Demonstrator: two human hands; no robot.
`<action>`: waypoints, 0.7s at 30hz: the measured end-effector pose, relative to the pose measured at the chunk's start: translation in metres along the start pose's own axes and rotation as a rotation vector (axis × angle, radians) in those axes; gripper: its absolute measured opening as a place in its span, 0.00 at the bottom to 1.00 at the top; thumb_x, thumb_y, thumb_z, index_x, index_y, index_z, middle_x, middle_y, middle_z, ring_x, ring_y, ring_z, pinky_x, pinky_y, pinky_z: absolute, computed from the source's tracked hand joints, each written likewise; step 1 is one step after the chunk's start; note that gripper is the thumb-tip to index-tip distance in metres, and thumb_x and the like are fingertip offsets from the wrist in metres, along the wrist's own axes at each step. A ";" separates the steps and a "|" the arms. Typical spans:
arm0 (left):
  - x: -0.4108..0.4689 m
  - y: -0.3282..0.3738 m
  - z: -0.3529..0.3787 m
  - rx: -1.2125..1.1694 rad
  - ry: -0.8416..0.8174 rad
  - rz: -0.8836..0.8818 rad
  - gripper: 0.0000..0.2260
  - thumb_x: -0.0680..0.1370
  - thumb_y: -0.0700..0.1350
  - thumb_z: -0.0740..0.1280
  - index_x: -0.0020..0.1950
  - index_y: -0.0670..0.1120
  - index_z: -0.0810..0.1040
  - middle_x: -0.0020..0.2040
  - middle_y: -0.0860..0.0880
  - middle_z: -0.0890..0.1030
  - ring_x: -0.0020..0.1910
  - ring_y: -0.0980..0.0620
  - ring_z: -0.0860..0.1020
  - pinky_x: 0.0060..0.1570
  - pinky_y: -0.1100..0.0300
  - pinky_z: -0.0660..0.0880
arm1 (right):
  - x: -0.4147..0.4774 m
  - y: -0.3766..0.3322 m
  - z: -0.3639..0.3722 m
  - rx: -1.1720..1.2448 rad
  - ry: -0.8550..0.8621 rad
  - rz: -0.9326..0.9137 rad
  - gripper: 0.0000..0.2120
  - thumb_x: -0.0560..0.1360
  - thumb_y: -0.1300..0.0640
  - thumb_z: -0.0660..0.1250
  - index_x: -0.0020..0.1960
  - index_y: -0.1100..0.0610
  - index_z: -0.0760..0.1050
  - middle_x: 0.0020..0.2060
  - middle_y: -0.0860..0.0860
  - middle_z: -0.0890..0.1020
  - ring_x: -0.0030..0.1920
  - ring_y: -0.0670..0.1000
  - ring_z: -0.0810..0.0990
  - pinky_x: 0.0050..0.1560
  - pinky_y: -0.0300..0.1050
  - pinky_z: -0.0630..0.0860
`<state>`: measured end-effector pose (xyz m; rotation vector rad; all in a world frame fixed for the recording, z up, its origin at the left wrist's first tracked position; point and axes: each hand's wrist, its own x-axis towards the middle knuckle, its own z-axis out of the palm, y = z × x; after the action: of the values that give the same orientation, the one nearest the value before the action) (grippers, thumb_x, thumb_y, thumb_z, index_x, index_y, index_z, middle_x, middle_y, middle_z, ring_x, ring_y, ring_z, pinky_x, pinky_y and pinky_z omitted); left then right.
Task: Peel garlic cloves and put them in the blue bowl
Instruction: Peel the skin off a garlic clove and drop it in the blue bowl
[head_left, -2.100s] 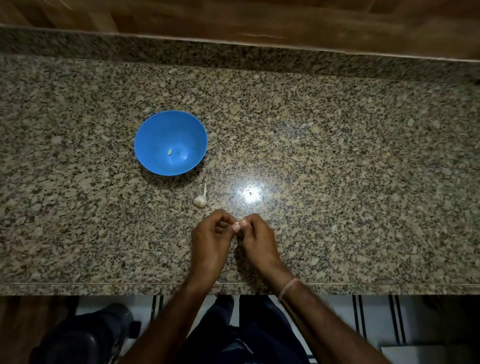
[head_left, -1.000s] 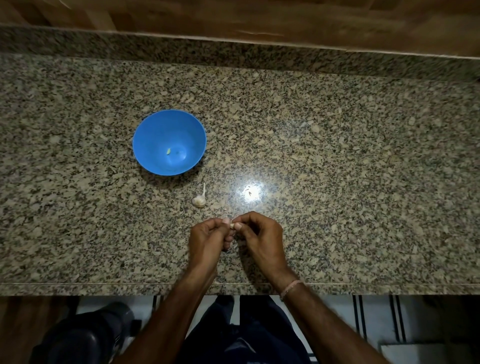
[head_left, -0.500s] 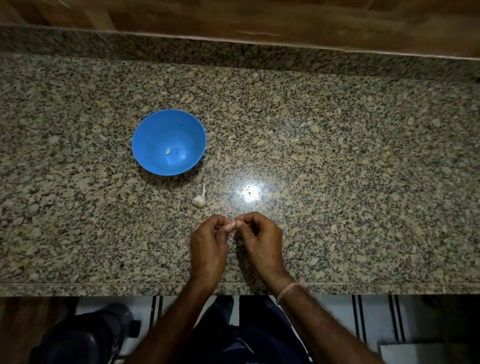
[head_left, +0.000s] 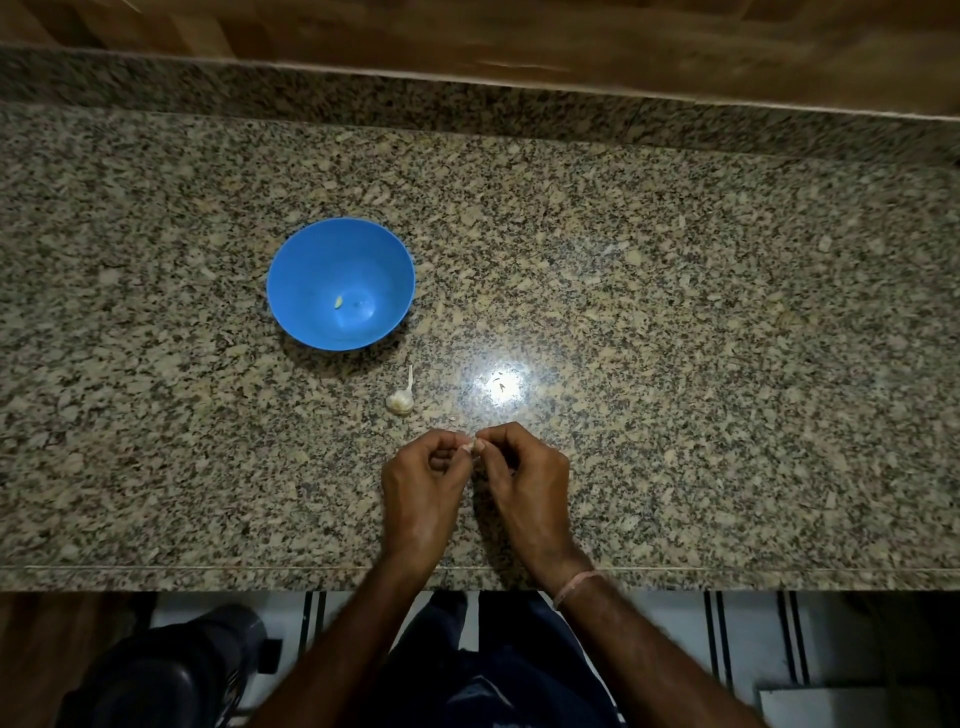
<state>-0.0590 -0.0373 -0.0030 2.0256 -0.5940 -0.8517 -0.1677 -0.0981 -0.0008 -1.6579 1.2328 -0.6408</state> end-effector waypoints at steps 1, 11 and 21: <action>0.000 0.001 0.000 -0.006 0.005 -0.009 0.02 0.78 0.45 0.73 0.50 0.51 0.86 0.39 0.56 0.85 0.39 0.61 0.83 0.40 0.58 0.83 | 0.000 0.001 0.000 -0.014 -0.001 -0.016 0.03 0.81 0.59 0.71 0.50 0.55 0.84 0.40 0.43 0.85 0.40 0.46 0.84 0.42 0.51 0.82; 0.004 -0.002 0.000 -0.037 -0.001 -0.097 0.03 0.79 0.47 0.72 0.46 0.51 0.85 0.37 0.54 0.85 0.37 0.60 0.82 0.38 0.61 0.78 | 0.006 -0.001 -0.003 0.435 -0.127 0.342 0.05 0.79 0.67 0.70 0.50 0.60 0.84 0.46 0.54 0.88 0.50 0.52 0.87 0.50 0.44 0.83; 0.000 0.001 -0.002 -0.097 -0.084 -0.066 0.05 0.77 0.54 0.75 0.48 0.54 0.84 0.41 0.55 0.87 0.42 0.56 0.86 0.45 0.53 0.83 | 0.008 0.003 -0.005 0.570 -0.108 0.435 0.04 0.79 0.67 0.71 0.52 0.63 0.84 0.47 0.60 0.87 0.52 0.60 0.87 0.55 0.52 0.84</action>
<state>-0.0578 -0.0372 -0.0012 1.9384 -0.5245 -0.9905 -0.1700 -0.1075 -0.0022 -0.9063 1.1462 -0.5524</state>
